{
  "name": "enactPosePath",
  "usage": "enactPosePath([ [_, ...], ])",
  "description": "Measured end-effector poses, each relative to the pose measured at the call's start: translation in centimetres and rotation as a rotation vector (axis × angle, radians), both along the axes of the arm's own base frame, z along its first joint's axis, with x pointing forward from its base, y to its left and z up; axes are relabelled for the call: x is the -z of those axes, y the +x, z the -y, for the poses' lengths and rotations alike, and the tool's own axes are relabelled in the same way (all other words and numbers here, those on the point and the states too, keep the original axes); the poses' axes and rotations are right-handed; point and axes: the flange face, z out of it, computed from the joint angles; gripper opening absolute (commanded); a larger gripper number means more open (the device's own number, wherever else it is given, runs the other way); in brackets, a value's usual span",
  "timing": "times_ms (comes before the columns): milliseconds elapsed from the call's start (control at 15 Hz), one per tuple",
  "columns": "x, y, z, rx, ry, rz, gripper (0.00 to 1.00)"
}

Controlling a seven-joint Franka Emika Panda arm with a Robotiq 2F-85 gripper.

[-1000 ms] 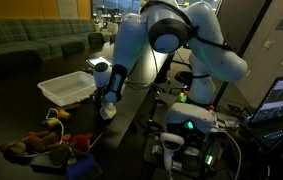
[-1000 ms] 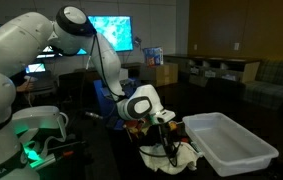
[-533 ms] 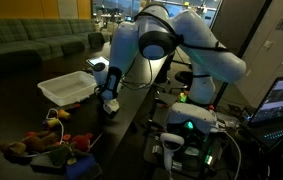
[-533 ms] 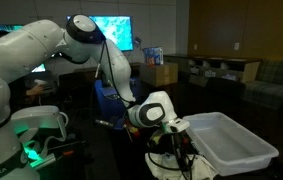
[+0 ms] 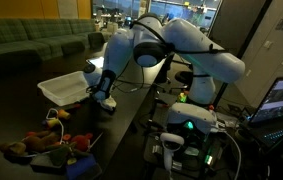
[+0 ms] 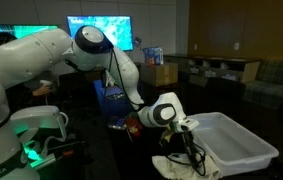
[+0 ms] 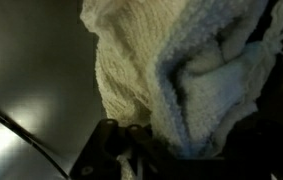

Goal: Pick up the towel, sweep the objects on the table to the left and put the towel in the container.

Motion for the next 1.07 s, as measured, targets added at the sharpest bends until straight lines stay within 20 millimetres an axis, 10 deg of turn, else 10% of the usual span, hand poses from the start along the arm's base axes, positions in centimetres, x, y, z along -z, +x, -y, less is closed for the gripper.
enactPosePath([
  [1067, 0.7, 2.6, -12.6, -0.189, 0.044, 0.047, 0.04],
])
